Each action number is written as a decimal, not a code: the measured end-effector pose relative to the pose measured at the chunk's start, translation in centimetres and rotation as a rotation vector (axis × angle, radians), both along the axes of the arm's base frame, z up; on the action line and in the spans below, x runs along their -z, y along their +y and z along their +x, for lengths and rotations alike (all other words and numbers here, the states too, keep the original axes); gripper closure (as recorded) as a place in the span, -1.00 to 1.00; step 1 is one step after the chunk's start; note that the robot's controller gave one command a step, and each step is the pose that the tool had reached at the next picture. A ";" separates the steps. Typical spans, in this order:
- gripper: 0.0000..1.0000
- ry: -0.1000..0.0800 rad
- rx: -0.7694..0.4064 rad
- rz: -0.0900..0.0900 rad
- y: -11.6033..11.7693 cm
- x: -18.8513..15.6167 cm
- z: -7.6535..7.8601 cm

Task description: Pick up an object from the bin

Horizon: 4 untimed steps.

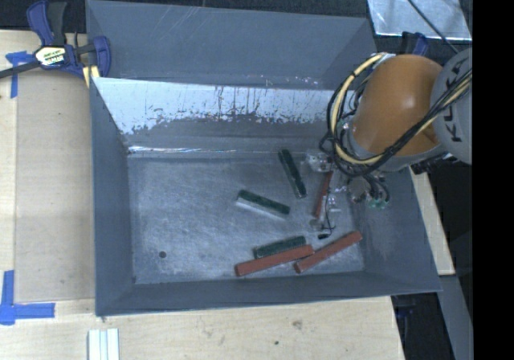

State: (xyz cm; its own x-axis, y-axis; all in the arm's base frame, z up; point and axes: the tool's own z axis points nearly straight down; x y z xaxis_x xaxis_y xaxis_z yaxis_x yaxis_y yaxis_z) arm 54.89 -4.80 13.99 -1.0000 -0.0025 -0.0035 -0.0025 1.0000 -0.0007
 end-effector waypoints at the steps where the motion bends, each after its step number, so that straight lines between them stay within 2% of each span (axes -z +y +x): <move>1: -1.00 0.002 0.112 0.001 2.8 7.2 2.8; 2: 1.00 -0.001 0.113 0.001 2.7 6.9 2.9; 3: 1.00 -0.004 -0.043 0.001 5.5 1.2 3.3; 4: 1.00 0.002 -0.280 0.000 3.5 7.0 -0.7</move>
Offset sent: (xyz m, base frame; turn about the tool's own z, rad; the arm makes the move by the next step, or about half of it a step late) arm 0.0274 0.0270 -0.0699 0.1141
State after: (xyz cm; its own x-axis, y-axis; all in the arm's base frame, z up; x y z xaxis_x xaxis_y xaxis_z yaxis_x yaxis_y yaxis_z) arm 54.15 -1.32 6.98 -0.9603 -0.2789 -0.0014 -0.2789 0.9603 -0.0002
